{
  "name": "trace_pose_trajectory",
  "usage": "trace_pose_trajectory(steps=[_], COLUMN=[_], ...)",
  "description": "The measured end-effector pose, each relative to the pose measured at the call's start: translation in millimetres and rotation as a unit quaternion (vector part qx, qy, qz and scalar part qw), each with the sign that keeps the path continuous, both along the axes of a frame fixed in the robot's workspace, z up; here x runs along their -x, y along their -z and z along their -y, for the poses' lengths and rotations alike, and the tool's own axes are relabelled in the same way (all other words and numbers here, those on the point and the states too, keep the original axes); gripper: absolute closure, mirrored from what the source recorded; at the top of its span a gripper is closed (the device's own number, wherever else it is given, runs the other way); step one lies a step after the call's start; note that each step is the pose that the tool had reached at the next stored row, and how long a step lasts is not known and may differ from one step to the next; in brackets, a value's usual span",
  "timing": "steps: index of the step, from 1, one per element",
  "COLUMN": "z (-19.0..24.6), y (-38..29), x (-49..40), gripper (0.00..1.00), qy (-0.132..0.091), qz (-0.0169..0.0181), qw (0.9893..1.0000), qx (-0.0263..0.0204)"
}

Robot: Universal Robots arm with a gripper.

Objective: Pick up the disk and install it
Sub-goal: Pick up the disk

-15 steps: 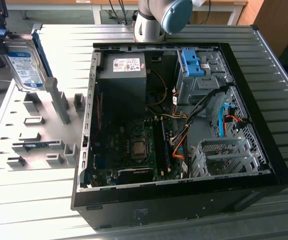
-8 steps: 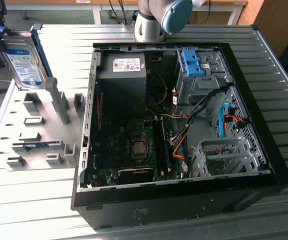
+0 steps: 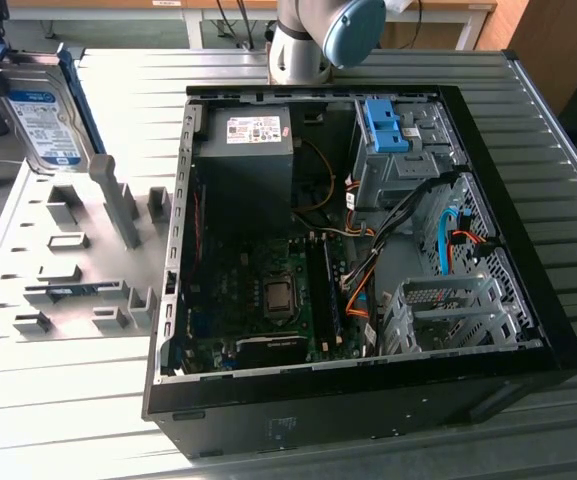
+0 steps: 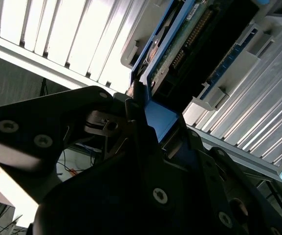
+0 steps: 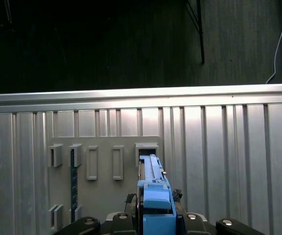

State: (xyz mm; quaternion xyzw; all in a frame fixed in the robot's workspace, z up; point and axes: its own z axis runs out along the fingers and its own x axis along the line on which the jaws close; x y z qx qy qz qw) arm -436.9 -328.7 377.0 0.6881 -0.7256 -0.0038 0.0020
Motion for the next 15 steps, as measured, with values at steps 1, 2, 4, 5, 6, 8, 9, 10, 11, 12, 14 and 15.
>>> trace_pose_trajectory(steps=[1, 2, 4, 5, 6, 8, 9, 10, 11, 12, 14, 15], z=[0.0, 0.0, 0.0, 0.0, 0.0, 0.0, 0.0, 0.0, 0.0, 0.0, 0.0, 0.0], y=[-1.1, -2.3, -4.7, -5.8, -7.0, -9.4, -10.7, -12.0, -13.3, -14.7, -17.5, -19.0], x=[0.0, 0.0, 0.0, 0.0, 0.0, 0.0, 0.0, 0.0, 0.0, 0.0, 0.0, 0.0], gripper=[0.63, 0.63, 0.63, 0.63, 0.63, 0.63, 0.63, 0.63, 0.63, 0.63, 0.63, 0.63], qy=[0.000, 0.000, 0.000, 0.000, 0.000, 0.000, 0.000, 0.000, 0.000, 0.000, 0.000, 0.000], qz=[0.0000, 0.0000, 0.0000, 0.0000, 0.0000, 0.0000, 0.0000, 0.0000, 0.0000, 0.0000, 0.0001, 0.0001], qw=[1.0000, 1.0000, 1.0000, 1.0000, 1.0000, 1.0000, 1.0000, 1.0000, 1.0000, 1.0000, 1.0000, 1.0000], qx=[0.0000, 0.0000, 0.0000, 0.0000, 0.0000, 0.0000, 0.0000, 0.0000, 0.0000, 0.0000, 0.0000, 0.0000])
